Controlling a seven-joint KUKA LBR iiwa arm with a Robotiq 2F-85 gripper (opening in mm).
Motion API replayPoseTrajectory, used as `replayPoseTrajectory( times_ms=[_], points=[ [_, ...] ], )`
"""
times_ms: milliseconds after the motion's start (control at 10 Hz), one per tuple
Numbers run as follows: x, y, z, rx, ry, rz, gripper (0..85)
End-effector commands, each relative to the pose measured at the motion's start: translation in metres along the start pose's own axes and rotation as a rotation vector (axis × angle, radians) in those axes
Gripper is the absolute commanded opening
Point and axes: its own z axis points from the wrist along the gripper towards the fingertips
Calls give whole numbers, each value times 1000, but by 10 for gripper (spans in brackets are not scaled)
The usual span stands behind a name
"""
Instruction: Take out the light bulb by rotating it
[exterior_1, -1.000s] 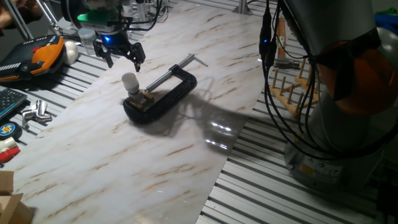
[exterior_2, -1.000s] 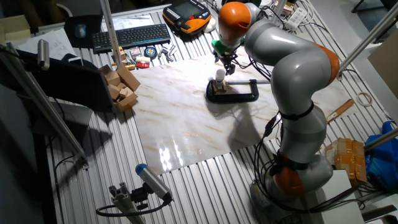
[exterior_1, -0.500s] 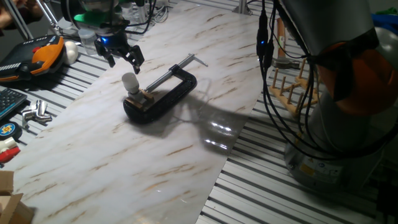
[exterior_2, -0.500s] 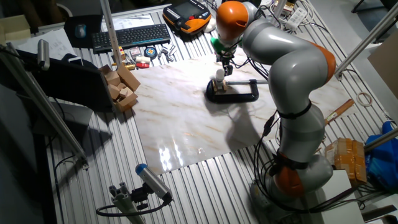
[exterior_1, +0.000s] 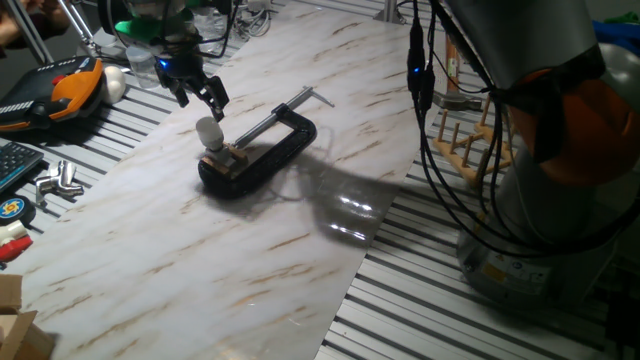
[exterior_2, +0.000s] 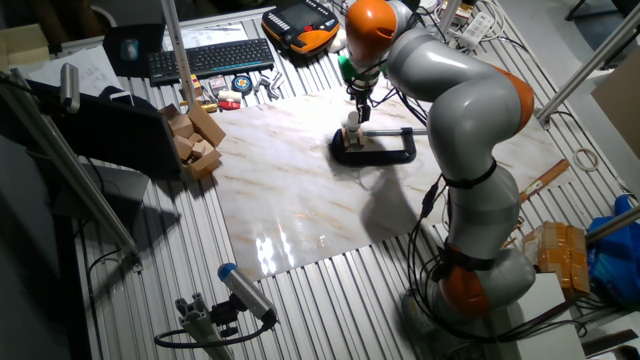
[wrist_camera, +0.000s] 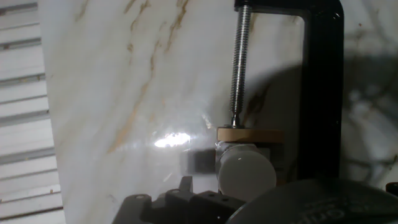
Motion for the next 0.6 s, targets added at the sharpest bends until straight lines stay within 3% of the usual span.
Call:
replayPoseTrajectory(
  times_ms=[0, 300, 500],
  points=[
    [0, 0, 0, 90, 12, 1034, 850],
    [0, 0, 1, 90, 9, 1009, 850],
    [-1, 0, 2, 58, 26, 991, 850]
  ],
)
